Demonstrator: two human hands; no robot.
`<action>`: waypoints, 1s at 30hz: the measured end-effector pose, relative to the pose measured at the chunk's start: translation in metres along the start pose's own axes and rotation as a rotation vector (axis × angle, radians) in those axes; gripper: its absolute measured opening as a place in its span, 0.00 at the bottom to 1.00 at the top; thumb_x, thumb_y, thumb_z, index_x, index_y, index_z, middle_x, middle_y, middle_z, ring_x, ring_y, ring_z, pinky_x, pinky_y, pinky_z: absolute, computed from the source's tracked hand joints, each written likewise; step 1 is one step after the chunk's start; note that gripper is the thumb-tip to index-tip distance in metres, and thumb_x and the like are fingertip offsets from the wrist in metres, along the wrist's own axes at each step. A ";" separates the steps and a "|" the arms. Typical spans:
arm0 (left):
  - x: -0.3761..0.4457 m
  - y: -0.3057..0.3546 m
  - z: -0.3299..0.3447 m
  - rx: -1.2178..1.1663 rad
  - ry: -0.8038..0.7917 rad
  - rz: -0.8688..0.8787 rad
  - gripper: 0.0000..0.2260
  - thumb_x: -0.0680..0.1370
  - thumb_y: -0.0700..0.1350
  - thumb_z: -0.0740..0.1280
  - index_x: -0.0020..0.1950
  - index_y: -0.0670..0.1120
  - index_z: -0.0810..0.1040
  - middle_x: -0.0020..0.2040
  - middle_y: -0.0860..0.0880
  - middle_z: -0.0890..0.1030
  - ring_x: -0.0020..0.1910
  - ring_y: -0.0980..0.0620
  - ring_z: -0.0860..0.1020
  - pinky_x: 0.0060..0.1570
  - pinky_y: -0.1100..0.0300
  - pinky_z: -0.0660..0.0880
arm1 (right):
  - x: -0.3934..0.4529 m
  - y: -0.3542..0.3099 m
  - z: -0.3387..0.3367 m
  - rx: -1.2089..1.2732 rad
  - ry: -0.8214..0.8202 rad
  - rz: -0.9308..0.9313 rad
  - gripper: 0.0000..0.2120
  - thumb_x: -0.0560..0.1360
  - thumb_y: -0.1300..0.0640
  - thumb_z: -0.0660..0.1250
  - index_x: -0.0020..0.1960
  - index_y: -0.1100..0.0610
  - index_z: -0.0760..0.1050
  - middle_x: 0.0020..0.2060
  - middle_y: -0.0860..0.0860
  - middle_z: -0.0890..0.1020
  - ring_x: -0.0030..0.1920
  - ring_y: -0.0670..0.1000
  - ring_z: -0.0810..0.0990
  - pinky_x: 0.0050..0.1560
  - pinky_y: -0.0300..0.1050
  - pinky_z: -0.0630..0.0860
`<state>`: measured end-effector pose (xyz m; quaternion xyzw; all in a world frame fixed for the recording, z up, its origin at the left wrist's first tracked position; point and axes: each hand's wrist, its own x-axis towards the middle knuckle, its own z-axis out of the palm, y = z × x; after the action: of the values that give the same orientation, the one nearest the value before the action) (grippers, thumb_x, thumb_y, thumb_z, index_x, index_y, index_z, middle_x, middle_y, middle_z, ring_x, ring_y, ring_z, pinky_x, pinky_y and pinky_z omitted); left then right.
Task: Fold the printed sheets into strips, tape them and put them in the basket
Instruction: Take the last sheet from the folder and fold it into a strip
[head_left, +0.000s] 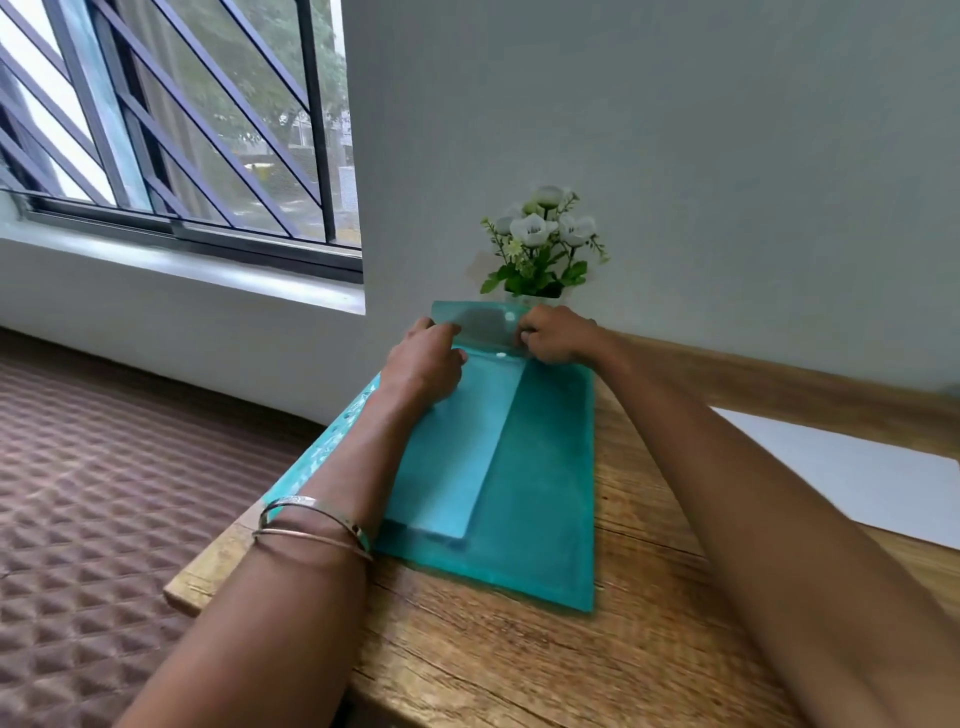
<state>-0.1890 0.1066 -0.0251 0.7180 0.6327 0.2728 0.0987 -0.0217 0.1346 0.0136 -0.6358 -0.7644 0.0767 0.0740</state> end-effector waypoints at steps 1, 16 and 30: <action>0.001 0.000 0.001 0.001 0.010 -0.003 0.20 0.80 0.47 0.61 0.72 0.48 0.68 0.67 0.43 0.71 0.65 0.41 0.71 0.64 0.50 0.68 | 0.001 -0.001 -0.001 0.030 -0.018 0.007 0.12 0.77 0.59 0.57 0.56 0.56 0.76 0.56 0.56 0.78 0.56 0.56 0.75 0.63 0.58 0.69; -0.006 0.009 -0.002 0.201 0.014 -0.023 0.19 0.81 0.56 0.55 0.72 0.56 0.65 0.70 0.41 0.65 0.72 0.34 0.57 0.66 0.36 0.57 | 0.002 0.010 -0.016 0.463 -0.084 0.038 0.18 0.72 0.77 0.57 0.44 0.60 0.81 0.37 0.57 0.79 0.34 0.51 0.73 0.29 0.40 0.69; -0.007 0.009 -0.003 0.146 -0.047 -0.098 0.23 0.79 0.57 0.61 0.71 0.49 0.67 0.73 0.37 0.60 0.74 0.34 0.52 0.68 0.33 0.53 | 0.011 -0.005 -0.006 0.122 -0.158 0.036 0.09 0.74 0.68 0.65 0.52 0.63 0.80 0.48 0.57 0.79 0.46 0.54 0.76 0.39 0.44 0.73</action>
<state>-0.1836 0.0976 -0.0200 0.6978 0.6827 0.2038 0.0740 -0.0274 0.1449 0.0204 -0.6356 -0.7504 0.1745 0.0506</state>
